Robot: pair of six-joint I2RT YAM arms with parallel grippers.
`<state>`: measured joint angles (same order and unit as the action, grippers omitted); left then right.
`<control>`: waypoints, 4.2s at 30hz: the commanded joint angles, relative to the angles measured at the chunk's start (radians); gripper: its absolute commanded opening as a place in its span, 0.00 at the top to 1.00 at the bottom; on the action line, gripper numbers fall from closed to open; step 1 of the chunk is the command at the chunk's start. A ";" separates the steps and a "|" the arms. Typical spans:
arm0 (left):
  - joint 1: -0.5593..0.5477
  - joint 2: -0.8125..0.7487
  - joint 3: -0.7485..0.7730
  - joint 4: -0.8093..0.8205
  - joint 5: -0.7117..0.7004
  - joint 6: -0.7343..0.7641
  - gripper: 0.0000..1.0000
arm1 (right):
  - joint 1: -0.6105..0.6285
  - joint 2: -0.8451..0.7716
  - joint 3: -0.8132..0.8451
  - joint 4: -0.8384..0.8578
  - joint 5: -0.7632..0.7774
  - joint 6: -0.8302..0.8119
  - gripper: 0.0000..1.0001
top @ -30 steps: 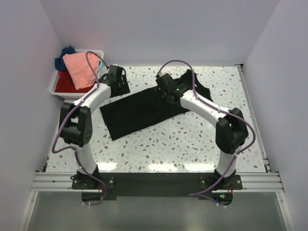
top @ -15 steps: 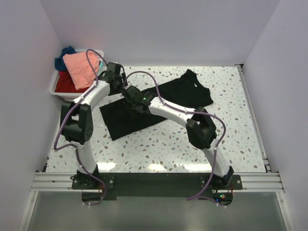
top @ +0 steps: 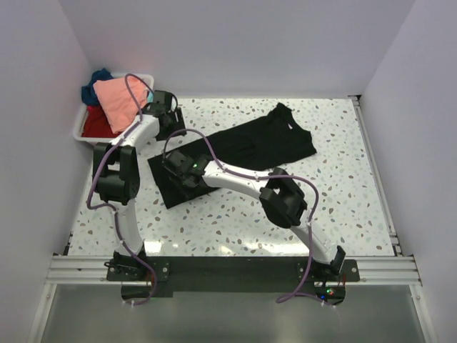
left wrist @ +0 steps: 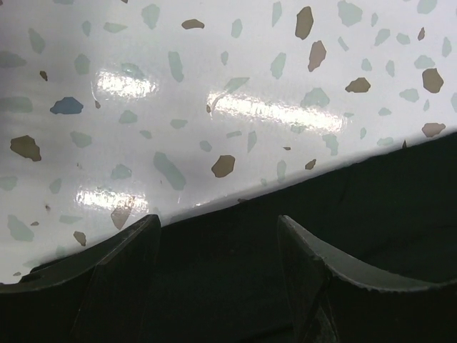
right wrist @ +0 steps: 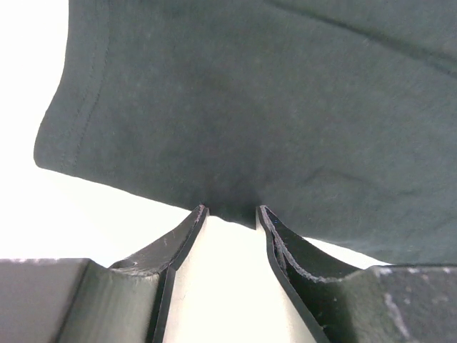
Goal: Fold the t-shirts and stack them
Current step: Fold the tshirt
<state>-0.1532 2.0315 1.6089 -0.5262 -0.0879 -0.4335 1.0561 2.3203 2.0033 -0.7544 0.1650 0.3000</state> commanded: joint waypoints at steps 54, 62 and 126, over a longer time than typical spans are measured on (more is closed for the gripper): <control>0.046 -0.031 0.003 0.035 0.037 0.029 0.28 | 0.062 0.090 0.143 0.041 0.045 -0.096 0.64; 0.050 -0.020 0.003 0.040 0.051 0.029 0.27 | 0.062 0.126 0.123 0.050 0.038 -0.105 0.64; -0.516 0.427 0.623 0.273 0.363 -0.021 0.17 | -0.037 -1.049 -0.787 -0.341 0.507 0.678 0.62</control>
<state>-0.6525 2.4317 2.1662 -0.2741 0.3096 -0.4374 1.0500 1.2846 1.1717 -0.9958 0.5217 0.7990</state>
